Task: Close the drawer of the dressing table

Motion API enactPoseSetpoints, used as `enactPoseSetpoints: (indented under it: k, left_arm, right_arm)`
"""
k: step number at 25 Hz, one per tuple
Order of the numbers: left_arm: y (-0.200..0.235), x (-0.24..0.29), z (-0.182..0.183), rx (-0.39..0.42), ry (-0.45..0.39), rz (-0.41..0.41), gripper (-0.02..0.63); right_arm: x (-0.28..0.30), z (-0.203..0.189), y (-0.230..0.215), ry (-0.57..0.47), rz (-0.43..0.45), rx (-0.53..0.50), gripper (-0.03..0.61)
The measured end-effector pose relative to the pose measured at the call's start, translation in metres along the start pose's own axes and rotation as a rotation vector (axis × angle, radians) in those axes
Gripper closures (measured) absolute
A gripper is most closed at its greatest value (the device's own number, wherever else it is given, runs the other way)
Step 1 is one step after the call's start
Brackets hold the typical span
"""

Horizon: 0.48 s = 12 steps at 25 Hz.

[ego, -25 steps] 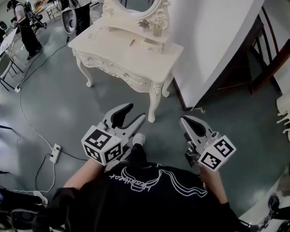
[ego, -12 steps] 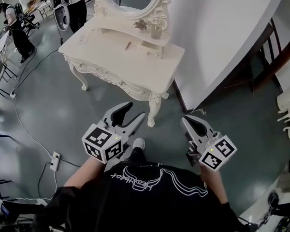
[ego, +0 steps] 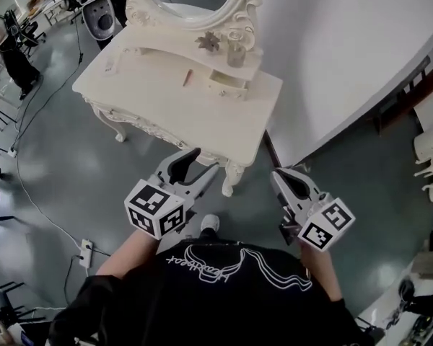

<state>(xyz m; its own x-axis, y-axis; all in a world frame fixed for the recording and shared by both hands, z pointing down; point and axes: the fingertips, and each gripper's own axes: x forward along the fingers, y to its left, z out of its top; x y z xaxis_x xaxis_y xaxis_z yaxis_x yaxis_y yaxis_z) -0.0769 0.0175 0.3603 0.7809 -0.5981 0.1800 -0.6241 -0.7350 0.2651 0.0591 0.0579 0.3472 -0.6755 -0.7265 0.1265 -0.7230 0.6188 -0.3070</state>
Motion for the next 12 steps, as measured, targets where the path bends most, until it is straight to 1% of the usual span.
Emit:
enactPoseSetpoints:
  k: [9,12]
  left_arm:
    - [0.065,0.044,0.01,-0.013,0.023,-0.021,0.405]
    - [0.08,0.056,0.011,0.006,0.036,-0.015,0.405]
  right_arm:
    - [0.056,0.021,-0.038,0.02,-0.039,-0.016,0.574]
    - [0.067,0.022,-0.047,0.02,-0.046,-0.017,0.574]
